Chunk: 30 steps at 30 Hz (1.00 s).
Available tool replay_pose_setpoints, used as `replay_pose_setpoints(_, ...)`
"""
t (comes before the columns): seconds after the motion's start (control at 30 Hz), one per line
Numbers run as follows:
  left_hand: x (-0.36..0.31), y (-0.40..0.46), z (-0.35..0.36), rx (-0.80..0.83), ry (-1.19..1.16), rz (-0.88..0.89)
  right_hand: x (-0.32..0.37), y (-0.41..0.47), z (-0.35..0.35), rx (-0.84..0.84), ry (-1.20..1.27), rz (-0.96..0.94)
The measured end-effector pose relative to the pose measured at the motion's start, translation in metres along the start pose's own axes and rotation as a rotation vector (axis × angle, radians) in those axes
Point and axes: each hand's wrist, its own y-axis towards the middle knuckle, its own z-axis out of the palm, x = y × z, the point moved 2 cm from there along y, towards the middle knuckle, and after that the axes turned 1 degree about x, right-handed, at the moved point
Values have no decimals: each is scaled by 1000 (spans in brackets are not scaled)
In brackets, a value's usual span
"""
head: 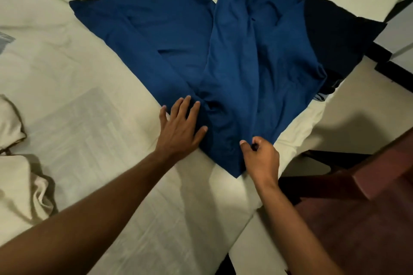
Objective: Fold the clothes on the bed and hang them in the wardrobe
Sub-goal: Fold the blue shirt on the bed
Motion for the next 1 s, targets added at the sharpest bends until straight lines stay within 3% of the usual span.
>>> replay_pose_setpoints(0.13, -18, 39, -34, -139, -151, -17, 9, 1, -17, -29, 235, -44)
replay_pose_setpoints(0.23, -31, 82, -50, -155, -233, -80, 11, -1, -19, 5, 384, -71)
replay_pose_setpoints(0.33, -38, 123, -54, -59, -269, -211, 4, -2, -11, 44, 437, 17)
replay_pose_setpoints(0.43, -34, 156, -51, 57, -426, -490, -7, -5, -1, 91, 358, 81)
replay_pose_setpoints(0.5, -28, 171, -52, 112, -517, -558, -13, -7, 5, 119, 306, 114)
replay_pose_setpoints(0.77, -41, 208, -77, -153, -662, -80, -10, -8, 8, -35, 390, 219)
replay_pose_setpoints(0.9, -46, 222, -74, -162, -637, -12, -12, -13, 16, -5, 345, 237)
replay_pose_setpoints(1.0, -50, 229, -69, -137, -664, -5, -16, -18, 19, -91, 238, 230)
